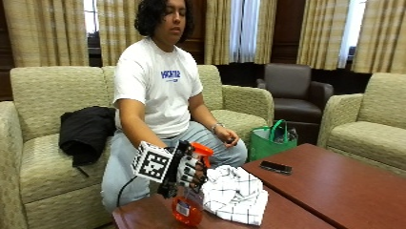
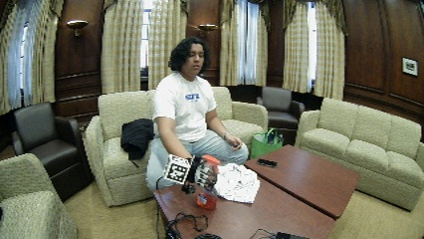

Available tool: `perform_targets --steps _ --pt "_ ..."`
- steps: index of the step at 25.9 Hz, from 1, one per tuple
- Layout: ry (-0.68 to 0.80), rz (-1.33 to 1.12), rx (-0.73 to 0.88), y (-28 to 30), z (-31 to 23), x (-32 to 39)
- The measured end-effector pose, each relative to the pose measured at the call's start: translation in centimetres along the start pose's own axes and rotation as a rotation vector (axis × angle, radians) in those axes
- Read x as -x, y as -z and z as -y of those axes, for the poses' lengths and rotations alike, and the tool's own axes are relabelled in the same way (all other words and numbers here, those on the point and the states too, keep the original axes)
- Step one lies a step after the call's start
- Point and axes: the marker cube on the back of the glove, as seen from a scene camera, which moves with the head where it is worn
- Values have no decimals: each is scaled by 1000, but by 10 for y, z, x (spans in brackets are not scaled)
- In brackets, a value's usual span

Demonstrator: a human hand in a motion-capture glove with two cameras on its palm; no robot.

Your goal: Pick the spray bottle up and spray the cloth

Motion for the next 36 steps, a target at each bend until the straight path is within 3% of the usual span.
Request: perform_targets --steps 9,16,25,36 --pt "-16 -159 413 29 -40 80" --pt "117 -454 670 42 -51 149" --pt "157 -815 966 -7 -66 192" --pt "37 -1132 1121 -74 -77 162"
